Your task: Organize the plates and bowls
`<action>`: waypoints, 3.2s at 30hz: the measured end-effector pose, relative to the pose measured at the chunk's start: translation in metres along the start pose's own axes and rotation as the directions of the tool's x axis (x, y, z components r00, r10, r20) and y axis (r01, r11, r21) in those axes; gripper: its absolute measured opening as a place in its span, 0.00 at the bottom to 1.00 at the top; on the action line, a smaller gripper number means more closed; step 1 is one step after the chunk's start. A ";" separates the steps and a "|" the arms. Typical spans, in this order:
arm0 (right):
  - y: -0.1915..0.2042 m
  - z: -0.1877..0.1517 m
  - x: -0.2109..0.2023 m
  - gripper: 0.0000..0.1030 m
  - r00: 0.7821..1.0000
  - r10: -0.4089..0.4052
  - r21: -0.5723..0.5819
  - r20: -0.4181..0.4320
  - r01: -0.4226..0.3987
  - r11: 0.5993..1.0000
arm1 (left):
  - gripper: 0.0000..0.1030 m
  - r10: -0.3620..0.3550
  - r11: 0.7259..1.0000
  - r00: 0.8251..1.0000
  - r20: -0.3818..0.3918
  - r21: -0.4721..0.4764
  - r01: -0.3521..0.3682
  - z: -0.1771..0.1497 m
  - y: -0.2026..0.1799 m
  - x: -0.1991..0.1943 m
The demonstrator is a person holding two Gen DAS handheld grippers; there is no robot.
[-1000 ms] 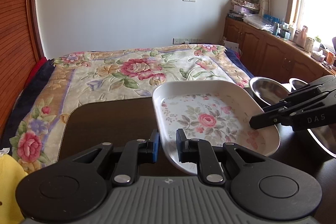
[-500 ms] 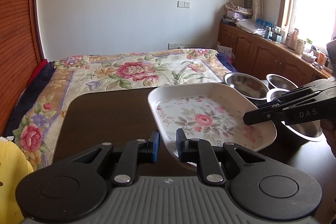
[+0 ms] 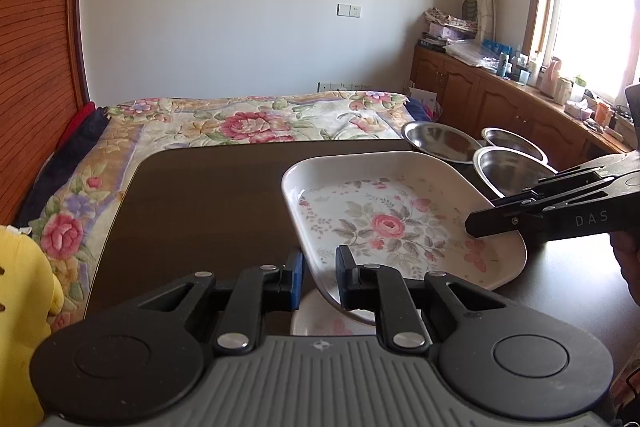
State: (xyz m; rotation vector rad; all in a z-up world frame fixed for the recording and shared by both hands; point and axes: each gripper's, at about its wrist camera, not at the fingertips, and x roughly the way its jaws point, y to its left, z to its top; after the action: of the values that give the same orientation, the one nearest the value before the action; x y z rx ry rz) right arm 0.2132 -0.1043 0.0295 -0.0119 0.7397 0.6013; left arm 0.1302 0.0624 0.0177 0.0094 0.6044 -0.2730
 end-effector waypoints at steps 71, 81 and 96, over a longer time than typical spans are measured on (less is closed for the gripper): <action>0.011 -0.060 -0.041 0.20 0.982 -0.081 -0.035 0.173 0.088 0.996 | 0.46 0.032 0.999 0.999 0.005 -0.030 -0.032 -0.044 -0.018 -0.025; -0.041 -0.060 -0.077 0.20 0.924 -0.174 0.084 0.341 0.155 0.984 | 0.60 -0.014 1.000 0.999 0.031 0.015 0.014 -0.025 -0.063 -0.007; -0.125 -0.072 -0.092 0.44 0.835 -0.361 0.173 0.415 0.317 0.932 | 0.62 -0.086 0.996 0.996 0.033 0.040 0.084 0.003 -0.141 0.049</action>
State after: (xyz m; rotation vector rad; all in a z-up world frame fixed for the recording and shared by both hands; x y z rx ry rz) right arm 0.1792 -0.2705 0.0100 0.0807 0.3073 0.2074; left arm 0.1349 -0.0861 0.0027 0.0159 0.5659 -0.3664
